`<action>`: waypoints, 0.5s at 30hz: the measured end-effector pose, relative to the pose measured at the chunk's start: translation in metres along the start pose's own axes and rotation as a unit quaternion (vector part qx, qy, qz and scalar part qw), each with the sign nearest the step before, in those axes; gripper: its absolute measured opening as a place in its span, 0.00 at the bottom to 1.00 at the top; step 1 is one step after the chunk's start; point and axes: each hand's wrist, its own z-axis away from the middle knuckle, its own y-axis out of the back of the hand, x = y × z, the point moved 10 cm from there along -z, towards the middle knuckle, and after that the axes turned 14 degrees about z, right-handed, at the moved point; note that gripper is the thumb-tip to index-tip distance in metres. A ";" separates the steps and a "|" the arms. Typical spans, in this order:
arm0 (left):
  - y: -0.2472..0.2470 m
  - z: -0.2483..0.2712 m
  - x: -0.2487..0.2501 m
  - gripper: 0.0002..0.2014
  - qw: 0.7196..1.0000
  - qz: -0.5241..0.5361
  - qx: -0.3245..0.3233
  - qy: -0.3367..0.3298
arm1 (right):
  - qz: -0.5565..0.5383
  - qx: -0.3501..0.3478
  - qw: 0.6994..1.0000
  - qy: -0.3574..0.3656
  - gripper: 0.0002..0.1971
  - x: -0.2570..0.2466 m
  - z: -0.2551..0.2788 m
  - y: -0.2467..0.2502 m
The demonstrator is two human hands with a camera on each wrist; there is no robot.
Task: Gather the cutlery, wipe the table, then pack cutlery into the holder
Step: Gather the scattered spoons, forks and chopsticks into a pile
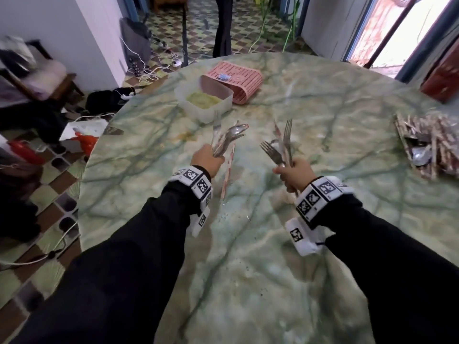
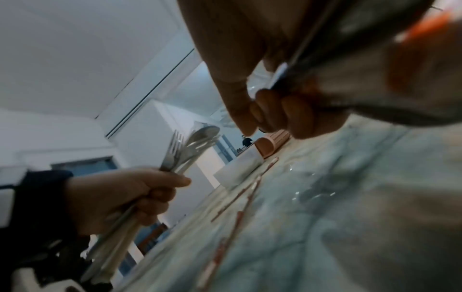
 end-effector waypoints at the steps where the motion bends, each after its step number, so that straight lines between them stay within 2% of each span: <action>1: 0.006 -0.007 0.002 0.18 1.000 -0.003 0.005 -0.008 | -0.029 -0.001 0.999 -0.031 0.16 0.000 0.000 -0.008; 5: 0.014 -0.037 0.006 0.14 0.998 -0.051 -0.021 -0.033 | -0.040 -0.007 0.994 -0.101 0.14 -0.009 -0.007 -0.048; 9: 0.008 -0.068 0.005 0.11 0.993 -0.097 -0.054 -0.051 | -0.032 0.034 0.990 -0.135 0.10 -0.018 -0.024 -0.076; 11: 0.001 -0.081 0.006 0.12 0.985 -0.143 -0.075 -0.062 | -0.010 0.040 0.989 -0.139 0.13 -0.024 -0.028 -0.087; 15: -0.019 -0.100 -0.001 0.14 0.968 -0.210 -0.121 -0.069 | 0.100 0.046 0.985 -0.133 0.20 -0.037 -0.035 -0.099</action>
